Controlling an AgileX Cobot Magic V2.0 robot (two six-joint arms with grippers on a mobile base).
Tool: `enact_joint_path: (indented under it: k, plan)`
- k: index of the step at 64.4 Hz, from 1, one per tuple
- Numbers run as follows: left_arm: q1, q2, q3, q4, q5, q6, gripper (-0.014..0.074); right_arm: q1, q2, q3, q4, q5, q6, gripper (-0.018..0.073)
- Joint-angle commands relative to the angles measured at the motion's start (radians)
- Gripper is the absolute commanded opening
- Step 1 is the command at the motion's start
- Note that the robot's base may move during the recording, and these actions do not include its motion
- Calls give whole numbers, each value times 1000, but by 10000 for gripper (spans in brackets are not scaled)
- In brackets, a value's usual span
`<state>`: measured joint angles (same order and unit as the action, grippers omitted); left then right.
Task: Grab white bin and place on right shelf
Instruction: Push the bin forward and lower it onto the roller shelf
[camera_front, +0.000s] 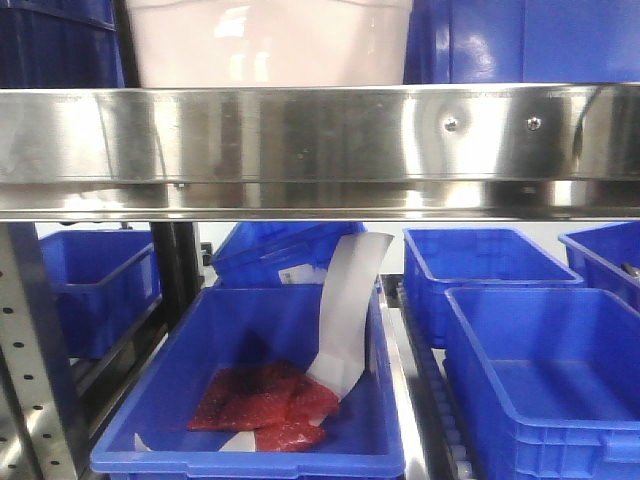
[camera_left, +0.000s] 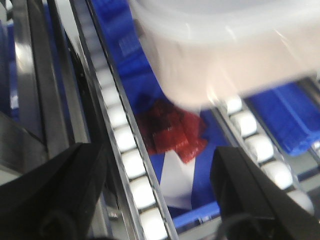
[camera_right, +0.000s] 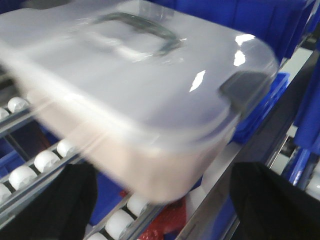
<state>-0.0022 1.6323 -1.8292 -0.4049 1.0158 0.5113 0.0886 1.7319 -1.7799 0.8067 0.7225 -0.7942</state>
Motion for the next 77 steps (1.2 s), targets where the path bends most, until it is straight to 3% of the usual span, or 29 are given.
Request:
enact_joint_path:
  k: [1, 7, 19, 22, 29, 38, 61, 77]
  plan:
    - [-3, -71, -53, -49, -47, -12, 333, -2, -92, -33, 38, -60, -8, 608]
    - [-3, -100, -65, -81, -34, -12, 231, -2, -130, -33, 39, -59, -7, 485]
    - [-3, -151, -67, -90, 15, -12, -59, -2, -221, -30, 39, -38, 8, 52]
    - [-3, -156, -67, -90, 35, -12, -137, -2, -242, -29, 39, -36, 45, 76]
    - [-3, -162, -62, -86, 57, -47, -118, -2, -290, 11, 37, -59, 112, 78]
    - [-3, -203, 19, -66, 19, -64, -118, -2, -388, 201, 32, -197, 117, 78]
    - [-3, -479, 557, -57, -485, -64, -118, -2, -769, 882, 41, -709, 116, 78]
    - [-3, -740, 969, -66, -846, -64, -117, -2, -1077, 1218, 41, -822, 116, 78]
